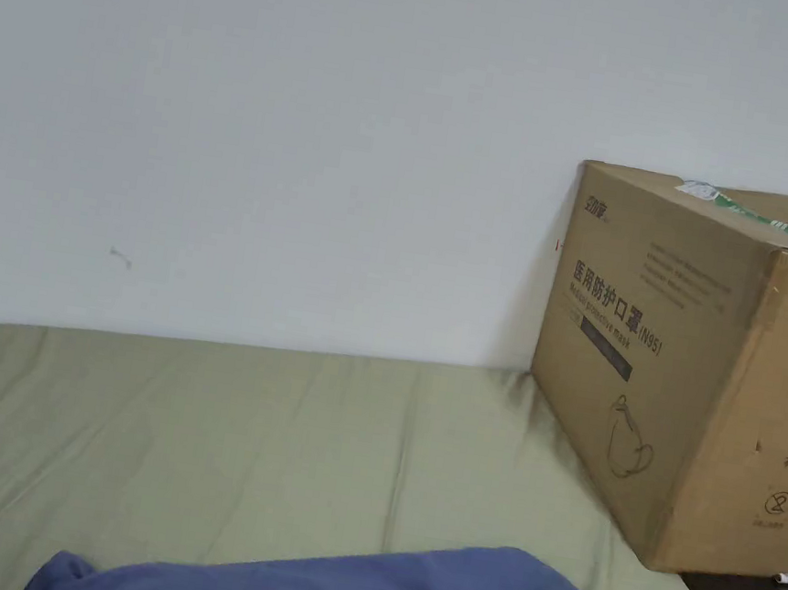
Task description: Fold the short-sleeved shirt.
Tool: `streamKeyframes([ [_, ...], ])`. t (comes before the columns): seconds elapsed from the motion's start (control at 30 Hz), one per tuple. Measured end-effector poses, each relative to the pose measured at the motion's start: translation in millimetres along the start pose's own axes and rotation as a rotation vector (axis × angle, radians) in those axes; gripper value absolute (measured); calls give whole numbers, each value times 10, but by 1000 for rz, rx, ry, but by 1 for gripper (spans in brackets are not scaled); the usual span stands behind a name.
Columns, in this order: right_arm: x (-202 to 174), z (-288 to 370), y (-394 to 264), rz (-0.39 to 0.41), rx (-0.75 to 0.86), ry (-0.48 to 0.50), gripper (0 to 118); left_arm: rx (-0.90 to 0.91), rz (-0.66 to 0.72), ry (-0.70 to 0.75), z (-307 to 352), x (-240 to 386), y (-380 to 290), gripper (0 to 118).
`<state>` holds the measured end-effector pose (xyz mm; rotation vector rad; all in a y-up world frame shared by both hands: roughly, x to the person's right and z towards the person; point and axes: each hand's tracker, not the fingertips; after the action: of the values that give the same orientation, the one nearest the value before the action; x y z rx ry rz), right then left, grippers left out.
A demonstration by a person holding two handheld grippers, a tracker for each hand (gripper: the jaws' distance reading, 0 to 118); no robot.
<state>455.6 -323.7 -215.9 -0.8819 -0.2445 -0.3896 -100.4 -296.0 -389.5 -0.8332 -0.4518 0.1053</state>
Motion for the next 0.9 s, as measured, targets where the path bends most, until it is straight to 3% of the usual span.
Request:
streamKeyframes([
  [0.3, 140, 1362, -1029, -132, -74, 81, 5, -16, 121, -34, 1262, -95, -785, 7],
  [0.4, 146, 1318, -1048, -151, -139, 70, 5, -105, 137, -23, 1222, -127, -714, 7],
  [0.6, 176, 666, -899, -117, -202, 31, 5, -223, 42, 2, 516, -181, -675, 8],
  [0.63, 164, 615, -891, -110, -205, 24, 7, -210, 40, -1, 472, -186, -687, 16],
  [0.67, 127, 606, -882, -100, -204, 15, 18, -186, 48, -4, 474, -183, -691, 34],
  [0.7, 78, 653, -876, -64, -182, -1, 54, -145, 58, 8, 514, -168, -676, 80],
  [0.73, 35, 717, -870, -33, -148, -13, 89, -122, 67, 6, 559, -146, -684, 112],
  [0.77, -12, 802, -871, -6, -116, -18, 110, -106, 73, -11, 612, -127, -675, 118],
  [0.8, -56, 898, -862, 16, -79, -14, 117, -46, 82, -40, 760, -117, -652, 111],
  [0.9, -209, 1244, -828, 44, 86, -27, 117, 54, 61, -72, 1140, 109, -577, 114],
])
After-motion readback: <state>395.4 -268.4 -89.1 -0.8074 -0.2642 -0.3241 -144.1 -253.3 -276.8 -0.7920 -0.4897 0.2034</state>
